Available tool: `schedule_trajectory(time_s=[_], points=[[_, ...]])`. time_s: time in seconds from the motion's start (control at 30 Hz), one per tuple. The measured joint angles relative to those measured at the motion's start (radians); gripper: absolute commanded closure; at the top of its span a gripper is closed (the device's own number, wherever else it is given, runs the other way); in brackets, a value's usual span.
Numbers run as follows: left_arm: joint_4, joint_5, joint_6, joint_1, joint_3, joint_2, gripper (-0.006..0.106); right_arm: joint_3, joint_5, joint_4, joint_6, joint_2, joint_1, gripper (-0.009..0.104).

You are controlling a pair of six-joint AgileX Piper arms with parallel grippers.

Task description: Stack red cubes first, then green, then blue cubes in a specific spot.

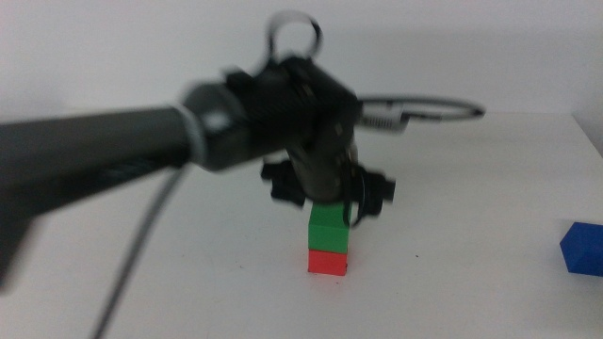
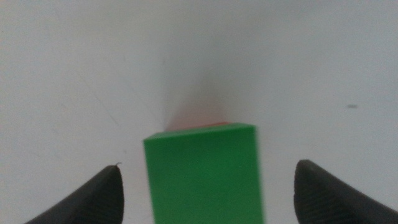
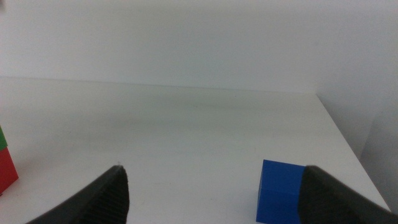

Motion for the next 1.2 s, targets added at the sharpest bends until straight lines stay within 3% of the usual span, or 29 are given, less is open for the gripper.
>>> schedule_trajectory(time_s=[0.23,0.37,0.53,1.03,1.13,1.2], points=[[-0.014,0.111,0.257,0.000,-0.003,-0.367,0.007,0.000,0.000,0.000,0.000,0.000,0.000,0.002],[-0.126,0.118,0.450,0.000,0.087,-0.667,0.007,0.000,0.000,0.000,0.000,0.000,0.000,0.002],[-0.200,0.137,0.513,0.000,0.200,-0.934,0.007,0.000,0.000,0.000,0.000,0.000,0.000,0.002],[-0.211,0.146,0.526,0.000,0.216,-1.022,0.007,0.000,-0.062,0.000,0.000,0.000,0.000,0.002],[-0.211,0.146,0.526,0.000,0.216,-1.022,0.007,-0.017,-0.095,0.050,0.086,0.000,0.000,0.002],[-0.211,0.146,0.526,0.000,0.216,-1.022,0.007,-0.146,-0.001,0.063,0.172,0.051,0.000,0.002]])
